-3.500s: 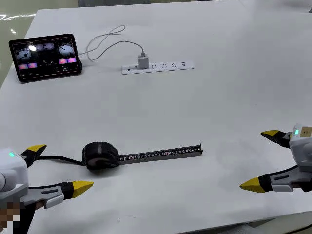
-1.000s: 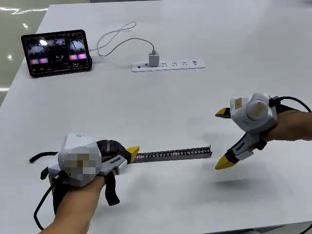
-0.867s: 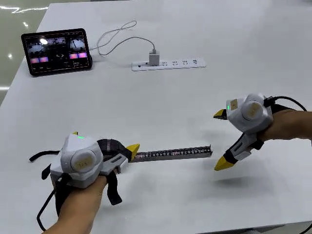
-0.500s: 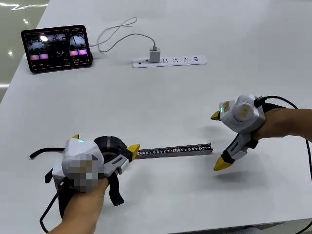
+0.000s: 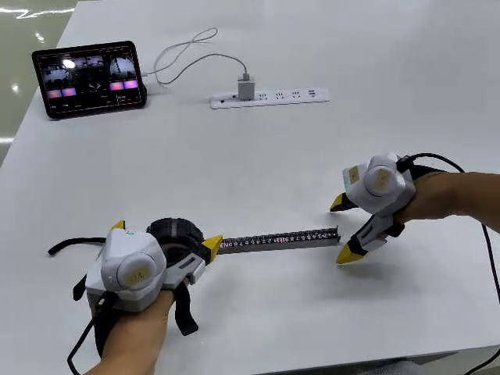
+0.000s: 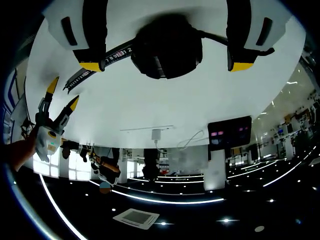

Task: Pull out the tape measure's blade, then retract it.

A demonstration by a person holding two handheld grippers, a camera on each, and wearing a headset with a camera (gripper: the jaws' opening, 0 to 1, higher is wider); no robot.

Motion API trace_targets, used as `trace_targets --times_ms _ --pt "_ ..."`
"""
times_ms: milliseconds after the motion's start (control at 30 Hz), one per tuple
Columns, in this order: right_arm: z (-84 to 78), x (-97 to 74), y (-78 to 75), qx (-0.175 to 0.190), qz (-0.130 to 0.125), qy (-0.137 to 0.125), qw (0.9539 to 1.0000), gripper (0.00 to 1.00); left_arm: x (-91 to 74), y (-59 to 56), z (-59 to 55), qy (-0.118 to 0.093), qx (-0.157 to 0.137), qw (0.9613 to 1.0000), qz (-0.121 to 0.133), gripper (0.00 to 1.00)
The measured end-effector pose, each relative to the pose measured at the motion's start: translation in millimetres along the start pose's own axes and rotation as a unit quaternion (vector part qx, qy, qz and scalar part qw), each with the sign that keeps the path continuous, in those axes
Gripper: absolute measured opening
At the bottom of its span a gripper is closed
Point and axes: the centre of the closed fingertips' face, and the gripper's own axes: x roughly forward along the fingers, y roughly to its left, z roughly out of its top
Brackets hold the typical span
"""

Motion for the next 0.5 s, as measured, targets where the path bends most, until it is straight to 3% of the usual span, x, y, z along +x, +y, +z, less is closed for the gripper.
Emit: trace_targets --times_ms 500 --pt "-1.5 -0.6 3.1 -0.042 0.007 0.016 0.9989 0.22 1.4 -2.3 0.9 -0.001 -0.006 1.0000 -0.001 0.99"
